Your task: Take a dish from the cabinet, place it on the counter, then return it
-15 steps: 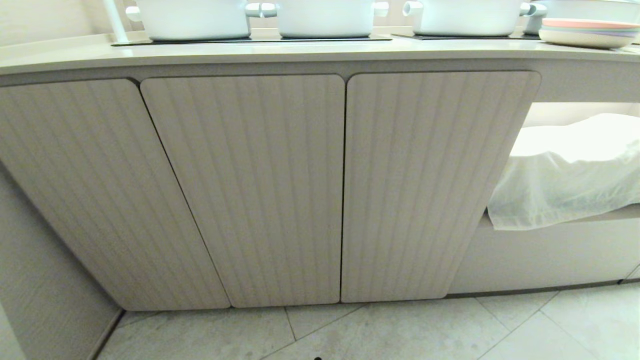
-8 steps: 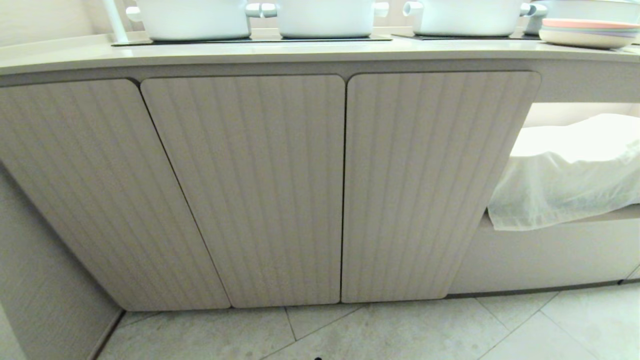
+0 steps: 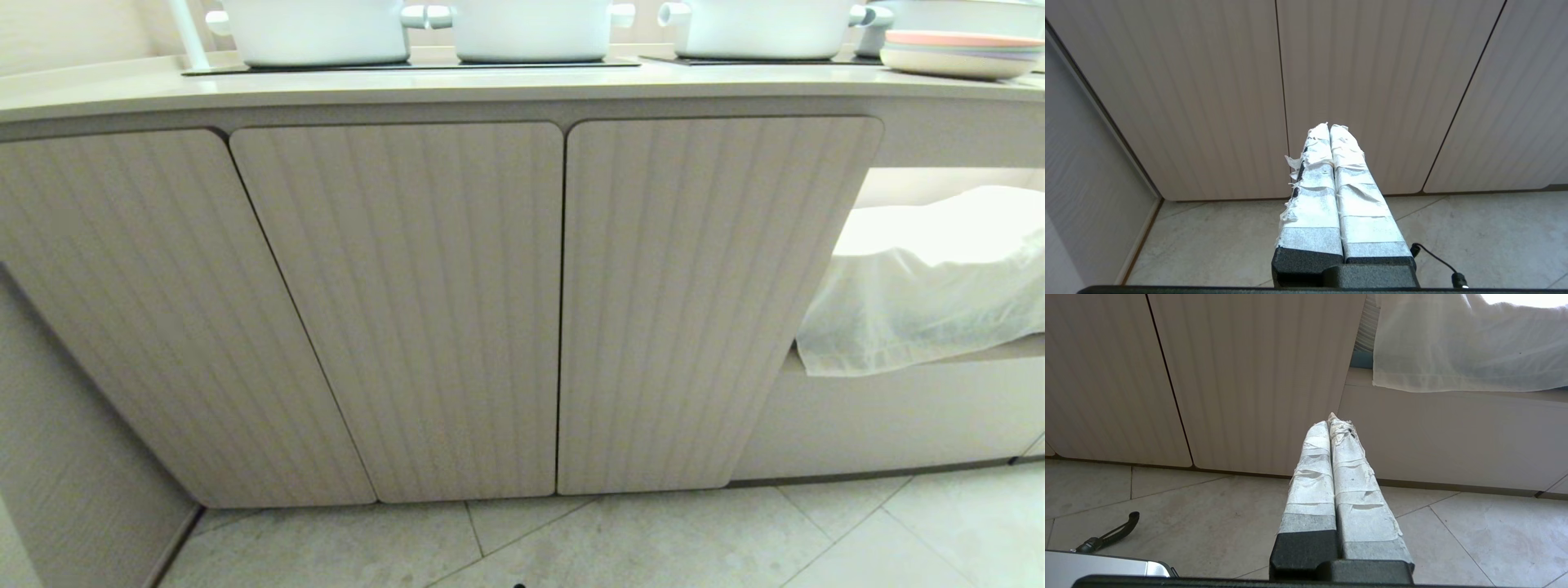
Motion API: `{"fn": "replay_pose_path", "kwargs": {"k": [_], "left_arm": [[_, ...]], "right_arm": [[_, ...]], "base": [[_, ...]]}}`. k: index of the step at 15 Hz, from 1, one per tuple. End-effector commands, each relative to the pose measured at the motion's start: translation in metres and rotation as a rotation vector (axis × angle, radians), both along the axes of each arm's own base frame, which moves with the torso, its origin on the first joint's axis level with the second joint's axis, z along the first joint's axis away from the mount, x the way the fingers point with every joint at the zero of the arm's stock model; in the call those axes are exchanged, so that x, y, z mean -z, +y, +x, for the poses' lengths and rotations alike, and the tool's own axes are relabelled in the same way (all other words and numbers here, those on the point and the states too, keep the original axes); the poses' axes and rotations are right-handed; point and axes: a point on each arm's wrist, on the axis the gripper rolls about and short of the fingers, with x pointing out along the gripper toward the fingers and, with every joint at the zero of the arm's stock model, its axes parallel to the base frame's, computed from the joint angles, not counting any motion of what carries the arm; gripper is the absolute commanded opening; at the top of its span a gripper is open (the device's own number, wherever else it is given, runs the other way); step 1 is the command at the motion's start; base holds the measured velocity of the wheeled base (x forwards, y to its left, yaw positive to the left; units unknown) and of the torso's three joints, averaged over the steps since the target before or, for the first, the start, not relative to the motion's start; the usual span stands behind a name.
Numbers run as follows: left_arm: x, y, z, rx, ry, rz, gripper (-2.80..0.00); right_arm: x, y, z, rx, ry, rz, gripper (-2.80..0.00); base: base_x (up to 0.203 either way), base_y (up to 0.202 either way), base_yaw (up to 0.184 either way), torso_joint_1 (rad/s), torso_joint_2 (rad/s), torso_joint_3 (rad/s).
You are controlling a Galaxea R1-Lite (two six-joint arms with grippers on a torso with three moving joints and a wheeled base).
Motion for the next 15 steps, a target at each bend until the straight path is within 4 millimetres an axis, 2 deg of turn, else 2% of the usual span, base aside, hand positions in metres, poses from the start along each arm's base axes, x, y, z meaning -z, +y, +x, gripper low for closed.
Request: {"fn": "replay_pose_path", "kwargs": {"k": [1,15], "left_arm": [[-0.0001,0.0000,0.0000,-0.001,-0.001,0.000,-2.80],[0.0000,0.0000,0.0000,-0.001,-0.001,0.000,-2.80]], "right_arm": [[-0.0001,0.0000,0.0001,-0.001,0.001,0.001,-2.80],[0.0001,0.0000,0.0001,-0.001,0.003,0.002,-2.80]], "base": [[0.000,0.000,0.000,0.000,0.00,0.000],[0.000,0.000,0.000,0.000,0.00,0.000]]}}
